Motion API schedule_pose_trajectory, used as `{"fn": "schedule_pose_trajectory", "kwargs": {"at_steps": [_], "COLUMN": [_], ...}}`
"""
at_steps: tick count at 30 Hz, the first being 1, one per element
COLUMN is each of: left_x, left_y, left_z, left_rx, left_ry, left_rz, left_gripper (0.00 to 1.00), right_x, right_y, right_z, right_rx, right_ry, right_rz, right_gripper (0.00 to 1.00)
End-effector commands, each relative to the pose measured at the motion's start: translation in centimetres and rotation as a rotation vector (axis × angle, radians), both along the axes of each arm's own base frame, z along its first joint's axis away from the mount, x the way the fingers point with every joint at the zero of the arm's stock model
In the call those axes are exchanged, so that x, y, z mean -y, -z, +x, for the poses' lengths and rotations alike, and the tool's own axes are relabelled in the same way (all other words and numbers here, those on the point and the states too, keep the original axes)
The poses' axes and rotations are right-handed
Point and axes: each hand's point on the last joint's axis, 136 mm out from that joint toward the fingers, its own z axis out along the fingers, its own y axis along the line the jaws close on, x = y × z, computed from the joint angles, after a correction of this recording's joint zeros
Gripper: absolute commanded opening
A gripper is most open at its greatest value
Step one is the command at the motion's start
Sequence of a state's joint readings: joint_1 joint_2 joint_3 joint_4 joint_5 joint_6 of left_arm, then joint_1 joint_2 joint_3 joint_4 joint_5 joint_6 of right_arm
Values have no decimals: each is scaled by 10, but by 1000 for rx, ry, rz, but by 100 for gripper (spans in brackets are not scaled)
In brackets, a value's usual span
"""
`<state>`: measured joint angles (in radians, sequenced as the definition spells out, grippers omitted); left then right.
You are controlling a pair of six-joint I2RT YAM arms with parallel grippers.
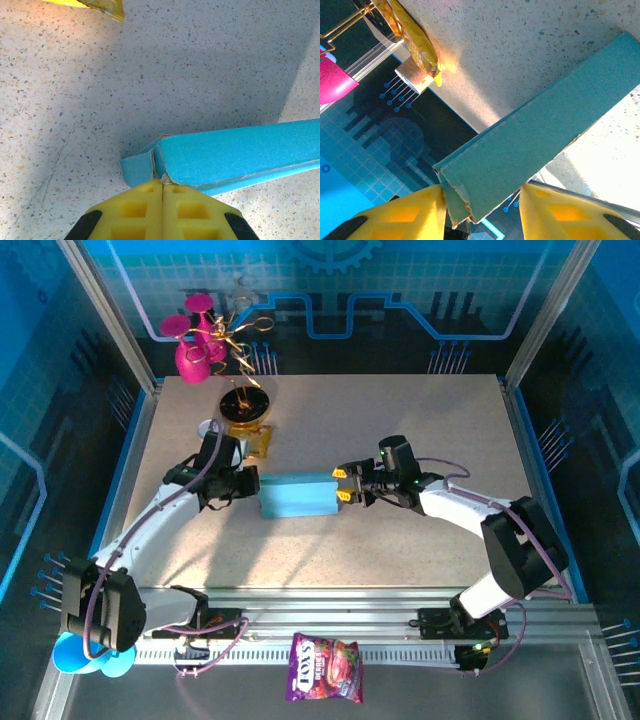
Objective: Fold the paper box
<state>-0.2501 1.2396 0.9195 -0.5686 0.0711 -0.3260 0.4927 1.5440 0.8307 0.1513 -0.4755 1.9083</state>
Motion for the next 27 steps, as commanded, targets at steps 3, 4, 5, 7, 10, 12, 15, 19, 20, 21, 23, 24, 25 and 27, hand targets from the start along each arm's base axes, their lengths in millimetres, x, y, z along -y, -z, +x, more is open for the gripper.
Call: {"fn": "schedule_pose_trajectory", "kwargs": {"at_steps": [3,4,5,7,10,12,15,19,20,21,23,24,25,27], "left_x": [0,1,2,2,4,5,7,16,17,19,20,20,21,20], "left_y": [18,17,16,14,11,10,6,-3,-5,-7,-11,-16,-22,-32], "left_z": [-22,-23,-24,-26,-30,-32,-35,-41,-43,-46,-52,-55,-56,-58], "left_rx": [-91,-86,-85,-74,-66,-61,-50,-47,-55,-62,-81,-86,-78,-72], "left_ry": [-24,-23,-24,-24,-15,-10,-7,4,-6,-23,-73,-113,-146,-231], "left_rz": [-24,-33,-41,-51,-67,-77,-96,-166,-187,-215,-269,-307,-351,-423], "left_gripper": [0,0,0,2,12,17,30,47,50,53,56,58,59,63], "right_x": [1,2,2,3,4,4,5,9,9,10,9,9,8,8], "right_y": [23,24,25,27,30,32,35,40,41,42,41,40,40,37], "right_z": [-18,-19,-19,-20,-23,-25,-27,-30,-31,-31,-30,-30,-30,-29], "right_rx": [-67,-66,-61,-59,-57,-56,-56,-60,-61,-64,-59,-55,-54,-47], "right_ry": [-17,-20,-23,-29,-38,-45,-52,-52,-52,-53,-54,-56,-57,-58], "right_rz": [-47,-52,-56,-65,-83,-93,-105,-129,-132,-133,-132,-132,-131,-132], "right_gripper": [40,39,38,34,31,28,27,26,26,26,26,25,25,25]}}
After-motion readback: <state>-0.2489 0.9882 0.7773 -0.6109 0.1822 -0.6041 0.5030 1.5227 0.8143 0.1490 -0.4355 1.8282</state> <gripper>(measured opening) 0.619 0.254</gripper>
